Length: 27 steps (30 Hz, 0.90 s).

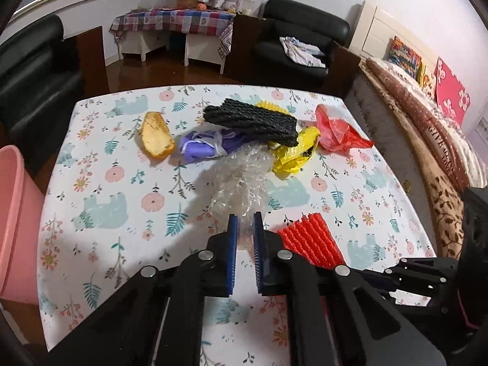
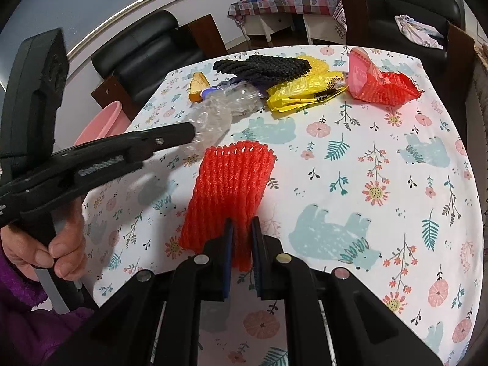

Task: Collect trash
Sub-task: 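Grasp the clear bubble wrap with left tool while right tool holds red net, then carry the bubble wrap and red net over the pink bucket and open both tools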

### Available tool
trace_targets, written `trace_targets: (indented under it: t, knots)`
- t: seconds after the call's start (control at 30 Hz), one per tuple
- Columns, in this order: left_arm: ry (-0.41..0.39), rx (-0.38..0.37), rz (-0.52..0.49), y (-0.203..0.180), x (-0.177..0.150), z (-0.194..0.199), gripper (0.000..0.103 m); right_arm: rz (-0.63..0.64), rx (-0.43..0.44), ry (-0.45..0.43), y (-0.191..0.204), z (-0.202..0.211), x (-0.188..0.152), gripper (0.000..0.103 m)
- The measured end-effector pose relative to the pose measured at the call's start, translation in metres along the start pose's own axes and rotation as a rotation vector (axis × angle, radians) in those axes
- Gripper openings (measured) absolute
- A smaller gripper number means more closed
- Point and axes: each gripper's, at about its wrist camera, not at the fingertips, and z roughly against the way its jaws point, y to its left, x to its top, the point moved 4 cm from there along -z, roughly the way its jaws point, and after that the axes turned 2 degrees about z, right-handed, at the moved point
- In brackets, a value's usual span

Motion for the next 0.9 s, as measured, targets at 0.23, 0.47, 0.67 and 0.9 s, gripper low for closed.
trace_targets:
  t: [0.23, 0.47, 0.67, 0.9]
  knots:
    - [-0.051, 0.03, -0.027, 0.008, -0.008, 0.031, 0.009, 0.004, -0.007, -0.034, 0.003, 0.01, 0.001, 0.011]
    - [-0.1, 0.057, -0.023, 0.017, -0.017, 0.057, 0.007, 0.009, 0.002, -0.064, 0.012, 0.016, 0.005, 0.011]
    - [-0.154, 0.063, 0.009, 0.029, -0.015, 0.078, 0.005, 0.026, 0.015, -0.093, 0.025, 0.021, 0.013, 0.011]
    - [-0.222, 0.085, 0.042, 0.047, -0.011, 0.103, 0.005, 0.059, 0.03, -0.128, 0.045, 0.024, 0.028, 0.011]
